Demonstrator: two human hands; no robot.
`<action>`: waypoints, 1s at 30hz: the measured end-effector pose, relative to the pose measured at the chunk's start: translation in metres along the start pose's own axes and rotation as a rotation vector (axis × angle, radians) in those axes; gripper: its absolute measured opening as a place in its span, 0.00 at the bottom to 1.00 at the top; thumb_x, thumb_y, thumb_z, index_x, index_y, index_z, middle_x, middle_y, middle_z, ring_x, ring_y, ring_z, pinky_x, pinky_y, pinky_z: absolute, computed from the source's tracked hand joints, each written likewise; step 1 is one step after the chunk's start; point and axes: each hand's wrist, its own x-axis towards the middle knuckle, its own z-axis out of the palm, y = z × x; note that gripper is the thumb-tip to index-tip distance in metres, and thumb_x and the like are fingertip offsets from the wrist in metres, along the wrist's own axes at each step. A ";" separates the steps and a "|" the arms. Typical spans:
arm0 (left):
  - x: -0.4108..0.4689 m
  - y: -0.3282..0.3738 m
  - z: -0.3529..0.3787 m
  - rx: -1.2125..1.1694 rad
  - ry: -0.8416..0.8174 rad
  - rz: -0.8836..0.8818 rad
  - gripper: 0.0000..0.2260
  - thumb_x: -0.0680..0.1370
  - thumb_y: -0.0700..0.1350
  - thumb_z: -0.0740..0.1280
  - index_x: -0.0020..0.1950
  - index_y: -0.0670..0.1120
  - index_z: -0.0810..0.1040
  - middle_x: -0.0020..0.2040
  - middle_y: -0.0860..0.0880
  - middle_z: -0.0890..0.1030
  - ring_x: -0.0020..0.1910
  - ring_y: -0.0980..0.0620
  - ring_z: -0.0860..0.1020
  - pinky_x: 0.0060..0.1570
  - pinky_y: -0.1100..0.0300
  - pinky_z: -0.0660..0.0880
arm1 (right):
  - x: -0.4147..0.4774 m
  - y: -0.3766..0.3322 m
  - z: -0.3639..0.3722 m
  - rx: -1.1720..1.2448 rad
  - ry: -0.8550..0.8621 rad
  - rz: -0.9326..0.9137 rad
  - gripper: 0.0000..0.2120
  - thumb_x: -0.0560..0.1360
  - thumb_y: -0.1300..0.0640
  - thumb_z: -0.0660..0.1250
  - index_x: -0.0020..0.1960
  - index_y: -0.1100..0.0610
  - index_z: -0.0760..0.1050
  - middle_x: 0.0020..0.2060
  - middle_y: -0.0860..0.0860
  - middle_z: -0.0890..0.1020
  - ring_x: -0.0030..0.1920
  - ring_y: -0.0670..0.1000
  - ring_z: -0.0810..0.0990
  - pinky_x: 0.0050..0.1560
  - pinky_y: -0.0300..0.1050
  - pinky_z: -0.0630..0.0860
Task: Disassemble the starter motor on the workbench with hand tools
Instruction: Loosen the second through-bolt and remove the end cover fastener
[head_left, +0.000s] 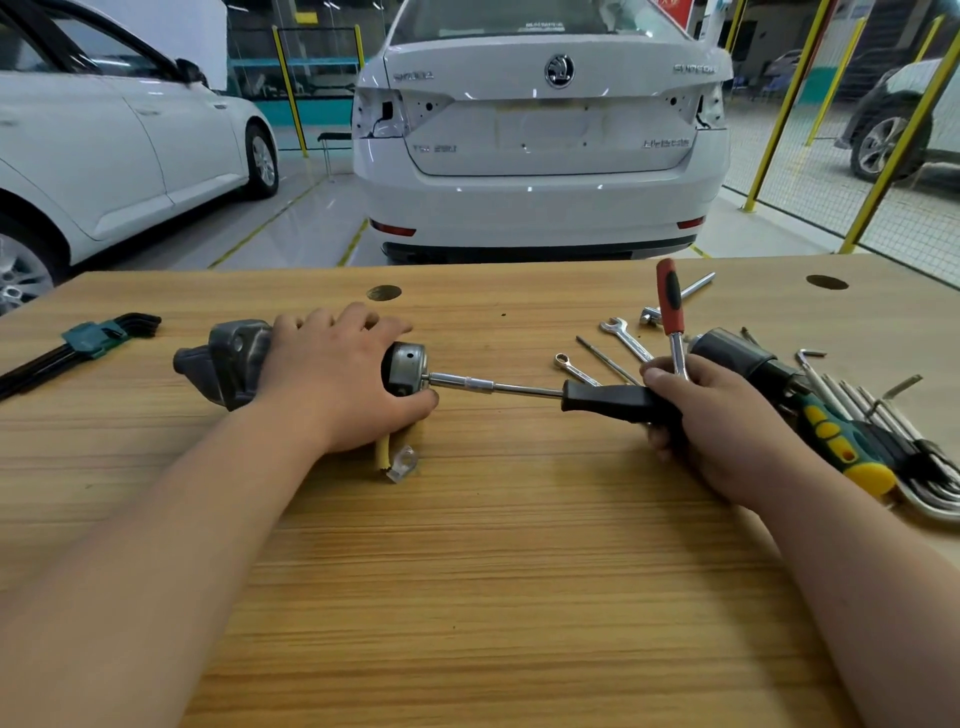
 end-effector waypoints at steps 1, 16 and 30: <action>0.000 0.000 0.000 -0.008 0.018 0.005 0.39 0.62 0.78 0.47 0.70 0.63 0.61 0.68 0.54 0.69 0.64 0.47 0.69 0.60 0.46 0.62 | 0.000 -0.001 0.000 0.064 -0.019 0.020 0.05 0.81 0.58 0.65 0.54 0.55 0.77 0.40 0.57 0.80 0.29 0.51 0.77 0.32 0.45 0.76; -0.003 -0.001 -0.001 -0.024 0.043 0.003 0.46 0.59 0.83 0.37 0.69 0.64 0.65 0.66 0.55 0.73 0.63 0.48 0.70 0.59 0.47 0.63 | 0.014 0.004 0.007 0.808 0.002 0.197 0.13 0.76 0.72 0.57 0.53 0.62 0.77 0.55 0.61 0.77 0.57 0.57 0.80 0.53 0.55 0.82; 0.001 -0.003 -0.007 -0.077 -0.132 0.040 0.37 0.64 0.78 0.44 0.72 0.69 0.56 0.71 0.56 0.64 0.68 0.47 0.62 0.62 0.43 0.58 | 0.004 0.000 0.004 0.224 -0.013 -0.007 0.06 0.80 0.60 0.65 0.56 0.54 0.76 0.45 0.56 0.85 0.27 0.50 0.77 0.29 0.45 0.76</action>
